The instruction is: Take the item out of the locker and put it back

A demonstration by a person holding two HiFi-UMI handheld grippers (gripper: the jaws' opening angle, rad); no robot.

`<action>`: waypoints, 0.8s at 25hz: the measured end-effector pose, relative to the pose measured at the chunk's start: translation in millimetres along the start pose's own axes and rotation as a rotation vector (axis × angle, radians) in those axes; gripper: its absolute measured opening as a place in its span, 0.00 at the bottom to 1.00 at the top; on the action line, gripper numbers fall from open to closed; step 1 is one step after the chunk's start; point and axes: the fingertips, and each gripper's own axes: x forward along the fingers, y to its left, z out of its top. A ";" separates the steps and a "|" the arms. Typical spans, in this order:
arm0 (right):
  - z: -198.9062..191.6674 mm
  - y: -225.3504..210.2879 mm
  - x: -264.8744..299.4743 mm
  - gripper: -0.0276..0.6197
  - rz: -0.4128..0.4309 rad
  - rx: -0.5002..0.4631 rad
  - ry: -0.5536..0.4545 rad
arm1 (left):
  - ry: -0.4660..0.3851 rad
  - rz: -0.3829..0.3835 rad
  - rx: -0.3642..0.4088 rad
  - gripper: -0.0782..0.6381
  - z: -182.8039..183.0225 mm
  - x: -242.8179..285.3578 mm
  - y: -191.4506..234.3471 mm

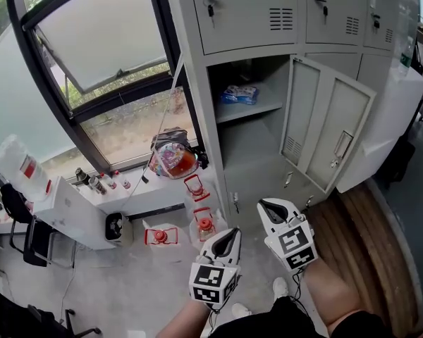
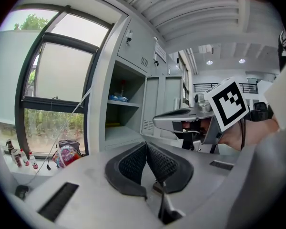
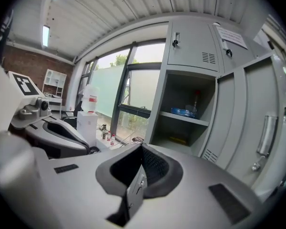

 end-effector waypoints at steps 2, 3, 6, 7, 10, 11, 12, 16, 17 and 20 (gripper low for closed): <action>-5.1 2.4 -10.2 0.12 0.004 0.015 -0.004 | 0.004 0.004 -0.011 0.13 -2.9 -2.7 -7.6; -7.5 2.3 -15.5 0.12 0.007 0.023 -0.007 | 0.007 0.005 -0.010 0.13 -4.1 -3.5 -12.0; -14.8 -1.0 -30.7 0.12 0.017 0.047 -0.015 | 0.013 0.014 -0.004 0.13 -5.7 -2.8 -26.0; -17.4 -1.6 -35.4 0.12 0.024 0.051 -0.017 | 0.014 0.019 -0.006 0.13 -5.9 -1.8 -30.8; -24.5 -0.3 -49.8 0.12 0.056 0.039 -0.015 | 0.011 0.036 -0.021 0.13 -4.4 2.1 -46.4; -27.1 -0.5 -54.8 0.12 0.068 0.031 -0.013 | 0.008 0.042 -0.023 0.13 -3.8 4.0 -52.0; -29.9 -1.3 -59.9 0.12 0.079 0.026 -0.011 | 0.007 0.049 -0.026 0.13 -3.2 6.0 -57.6; -39.7 -9.8 -79.6 0.12 0.116 0.022 -0.009 | -0.001 0.078 -0.039 0.13 -1.6 11.9 -78.9; -41.4 -12.0 -84.1 0.12 0.126 0.024 -0.011 | -0.001 0.085 -0.039 0.13 -1.8 13.1 -84.1; -46.6 -18.5 -97.0 0.12 0.150 0.033 -0.020 | -0.003 0.099 -0.044 0.13 -2.9 17.7 -101.1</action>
